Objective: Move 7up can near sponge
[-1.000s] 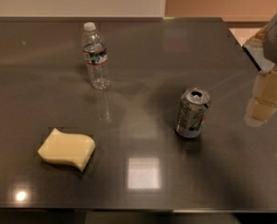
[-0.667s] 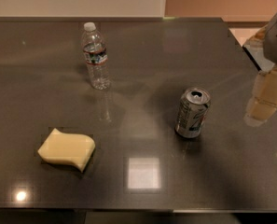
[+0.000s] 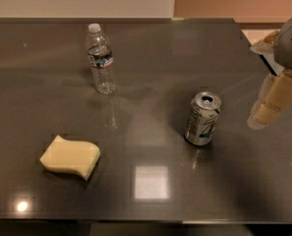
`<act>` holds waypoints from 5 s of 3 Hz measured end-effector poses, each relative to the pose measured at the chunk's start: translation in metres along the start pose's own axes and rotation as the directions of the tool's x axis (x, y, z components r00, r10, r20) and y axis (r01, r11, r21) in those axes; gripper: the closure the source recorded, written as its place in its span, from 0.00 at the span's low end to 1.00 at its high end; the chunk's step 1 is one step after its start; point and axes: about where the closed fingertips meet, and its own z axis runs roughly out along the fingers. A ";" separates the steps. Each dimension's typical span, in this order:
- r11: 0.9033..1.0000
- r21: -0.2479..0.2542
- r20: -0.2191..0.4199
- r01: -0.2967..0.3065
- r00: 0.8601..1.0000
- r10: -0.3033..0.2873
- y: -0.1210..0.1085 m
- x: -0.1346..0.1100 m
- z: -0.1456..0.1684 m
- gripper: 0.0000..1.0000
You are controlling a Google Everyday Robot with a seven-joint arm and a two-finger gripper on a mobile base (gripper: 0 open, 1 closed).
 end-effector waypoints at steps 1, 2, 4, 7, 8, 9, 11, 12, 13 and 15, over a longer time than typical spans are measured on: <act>0.999 -0.042 0.090 -0.021 0.996 0.025 0.003 -0.005 0.015 0.00; 0.996 -0.085 0.161 -0.024 0.986 0.038 0.014 -0.014 0.028 0.00; 0.991 -0.129 0.263 -0.016 0.963 0.050 0.022 -0.036 0.065 0.00; 0.987 -0.159 0.334 0.006 0.942 0.048 0.024 -0.046 0.084 0.40; 0.983 -0.181 0.369 0.023 0.928 0.046 0.030 -0.056 0.075 0.64; 0.976 -0.214 0.409 0.050 0.912 0.043 0.033 -0.078 0.069 0.87; 0.939 -0.283 0.483 0.193 0.875 -0.035 0.063 -0.145 0.075 1.00; 0.912 -0.304 0.509 0.275 0.856 -0.088 0.088 -0.172 0.081 1.00; 0.885 -0.314 0.535 0.343 0.834 -0.133 0.112 -0.193 0.088 1.00; 0.855 -0.315 0.546 0.412 0.816 -0.191 0.137 -0.204 0.105 0.59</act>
Offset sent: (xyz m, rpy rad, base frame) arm -0.0116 0.0446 -0.0386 0.2869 0.0690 0.0671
